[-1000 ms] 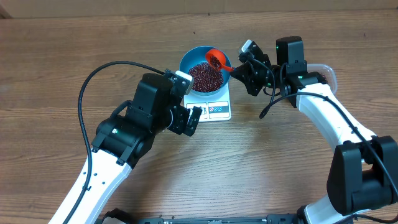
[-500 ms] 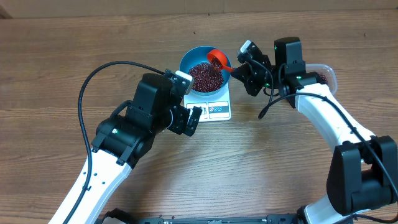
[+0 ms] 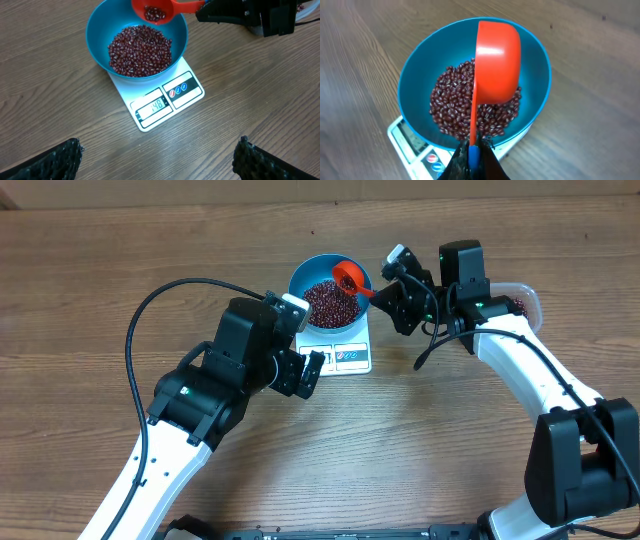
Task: Scoop item into bowl and weigh 150g on scale
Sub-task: 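Tilt the red scoop slowly to pour beans into the teal bowl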
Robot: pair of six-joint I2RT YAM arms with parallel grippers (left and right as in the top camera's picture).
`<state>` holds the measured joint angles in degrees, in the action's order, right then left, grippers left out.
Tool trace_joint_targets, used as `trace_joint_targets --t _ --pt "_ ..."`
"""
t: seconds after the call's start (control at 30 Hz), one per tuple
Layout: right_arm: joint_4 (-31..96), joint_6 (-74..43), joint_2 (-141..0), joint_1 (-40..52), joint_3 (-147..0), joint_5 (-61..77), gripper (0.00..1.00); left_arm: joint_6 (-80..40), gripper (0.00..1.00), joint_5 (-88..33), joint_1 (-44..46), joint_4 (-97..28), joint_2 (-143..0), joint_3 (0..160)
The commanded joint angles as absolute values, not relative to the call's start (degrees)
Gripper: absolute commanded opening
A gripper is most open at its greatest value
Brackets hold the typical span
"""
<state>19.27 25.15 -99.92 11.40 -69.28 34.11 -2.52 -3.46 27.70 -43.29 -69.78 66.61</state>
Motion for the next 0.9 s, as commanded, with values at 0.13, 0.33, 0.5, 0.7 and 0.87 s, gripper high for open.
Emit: trace_joint_targets --t 0.13,0.33,0.5,0.7,0.87 --pt "19.4 8.1 -100.0 11.8 -68.9 34.6 0.04 -1.3 1.0 -3.9 27.4 -43.3 -70.0 66.0" --pt "19.4 8.1 -100.0 11.8 -68.9 34.6 0.04 -1.3 1.0 -3.9 27.4 -43.3 -70.0 66.0" --pt "19.4 8.1 -100.0 11.8 -68.9 34.6 0.04 -1.3 1.0 -3.9 27.4 -43.3 -70.0 66.0" --pt "19.4 8.1 -100.0 11.8 -68.9 34.6 0.04 -1.3 1.0 -3.9 27.4 -43.3 -70.0 66.0" --pt "19.4 8.1 -100.0 11.8 -68.9 34.6 0.04 -1.3 1.0 -3.9 27.4 -43.3 -70.0 66.0"
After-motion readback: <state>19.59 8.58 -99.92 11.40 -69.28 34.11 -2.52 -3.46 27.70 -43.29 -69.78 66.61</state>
